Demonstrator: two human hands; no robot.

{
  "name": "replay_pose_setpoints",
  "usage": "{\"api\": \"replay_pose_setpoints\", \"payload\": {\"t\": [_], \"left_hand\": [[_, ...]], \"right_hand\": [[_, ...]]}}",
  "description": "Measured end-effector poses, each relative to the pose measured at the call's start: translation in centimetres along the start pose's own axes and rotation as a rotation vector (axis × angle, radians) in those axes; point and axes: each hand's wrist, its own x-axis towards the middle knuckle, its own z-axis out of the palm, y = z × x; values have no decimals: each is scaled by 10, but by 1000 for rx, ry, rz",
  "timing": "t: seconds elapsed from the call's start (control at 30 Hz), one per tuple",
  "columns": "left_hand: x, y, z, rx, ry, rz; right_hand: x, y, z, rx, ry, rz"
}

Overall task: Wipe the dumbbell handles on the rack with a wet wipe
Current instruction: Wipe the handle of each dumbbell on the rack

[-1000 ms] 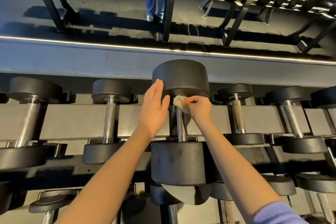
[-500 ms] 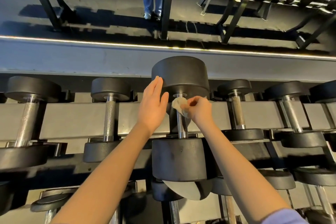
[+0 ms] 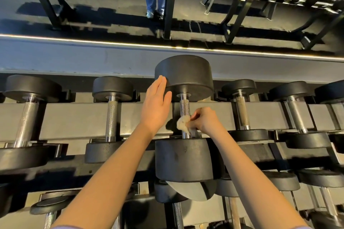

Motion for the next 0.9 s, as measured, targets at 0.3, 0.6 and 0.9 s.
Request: {"api": "replay_pose_setpoints", "payload": {"t": [0.3, 0.6, 0.9], "left_hand": [[0, 1, -2, 67, -12, 14], [-15, -2, -13, 195, 16, 162], [-34, 15, 7, -68, -321, 111]], "right_hand": [[8, -10, 2, 168, 142, -2], [-9, 3, -1, 164, 122, -31], [-20, -4, -1, 558, 181, -141]]}}
